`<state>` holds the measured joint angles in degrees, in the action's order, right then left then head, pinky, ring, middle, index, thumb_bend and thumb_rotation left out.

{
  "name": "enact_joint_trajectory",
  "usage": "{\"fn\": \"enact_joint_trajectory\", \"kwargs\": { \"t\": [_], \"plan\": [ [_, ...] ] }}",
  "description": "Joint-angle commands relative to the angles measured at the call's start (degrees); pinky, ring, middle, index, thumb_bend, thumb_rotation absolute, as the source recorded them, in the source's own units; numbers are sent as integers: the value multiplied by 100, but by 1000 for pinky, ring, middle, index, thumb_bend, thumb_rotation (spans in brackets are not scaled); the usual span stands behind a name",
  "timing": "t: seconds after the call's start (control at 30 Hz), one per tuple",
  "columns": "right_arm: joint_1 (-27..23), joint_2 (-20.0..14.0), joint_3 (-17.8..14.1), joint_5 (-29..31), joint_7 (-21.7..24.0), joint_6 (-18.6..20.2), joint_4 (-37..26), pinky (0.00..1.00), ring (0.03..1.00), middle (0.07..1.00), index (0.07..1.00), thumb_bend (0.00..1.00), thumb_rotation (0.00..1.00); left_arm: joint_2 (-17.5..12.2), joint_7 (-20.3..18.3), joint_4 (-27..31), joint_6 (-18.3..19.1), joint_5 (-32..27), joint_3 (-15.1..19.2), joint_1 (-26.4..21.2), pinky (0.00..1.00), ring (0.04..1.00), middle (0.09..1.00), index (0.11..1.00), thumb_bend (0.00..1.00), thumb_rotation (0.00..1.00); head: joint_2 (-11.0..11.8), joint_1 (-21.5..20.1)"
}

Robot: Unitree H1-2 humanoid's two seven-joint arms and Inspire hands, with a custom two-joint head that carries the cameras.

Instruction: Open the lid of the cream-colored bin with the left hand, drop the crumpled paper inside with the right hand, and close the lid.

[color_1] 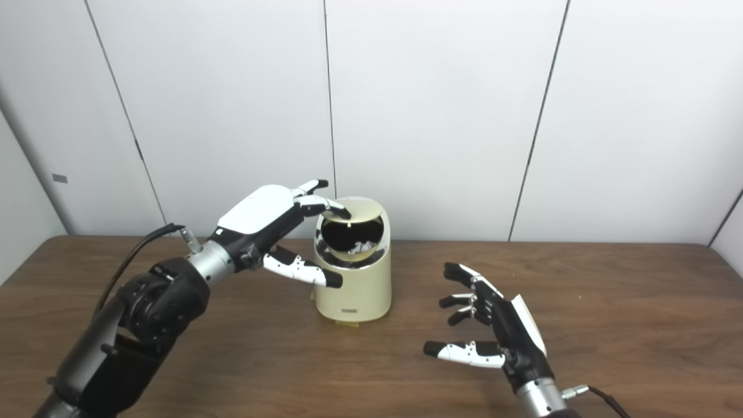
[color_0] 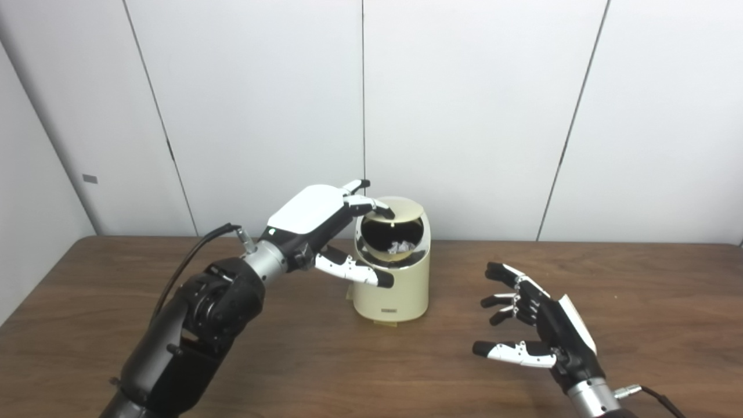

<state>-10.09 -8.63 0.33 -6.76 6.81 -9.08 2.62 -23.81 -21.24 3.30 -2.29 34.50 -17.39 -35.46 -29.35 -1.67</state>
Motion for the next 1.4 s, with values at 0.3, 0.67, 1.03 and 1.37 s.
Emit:
{"fn": "enact_joint_trajectory", "kwargs": {
  "t": [0.3,0.67,1.03,1.37],
  "plan": [
    [-140,33,-39,2,-153,-119,-205,470,633,831,829,854,239,-167,-115,283,-173,8,88,-63,992,1000,829,832,999,695,-29,-43],
    [-145,44,-11,-93,-217,-104,-226,490,635,822,825,852,232,-146,-90,231,-409,379,-99,2,1000,996,825,839,993,664,-42,-71],
    [-140,50,10,-104,-219,-109,-272,472,628,823,826,850,241,-74,100,17,-803,923,-277,2,960,976,820,826,1000,659,-75,-103],
    [-142,39,-2,-115,-238,-94,-301,469,624,824,826,855,251,-88,323,-164,-1080,1647,-446,12,953,992,820,820,1000,632,-104,-97]
  ]
}}
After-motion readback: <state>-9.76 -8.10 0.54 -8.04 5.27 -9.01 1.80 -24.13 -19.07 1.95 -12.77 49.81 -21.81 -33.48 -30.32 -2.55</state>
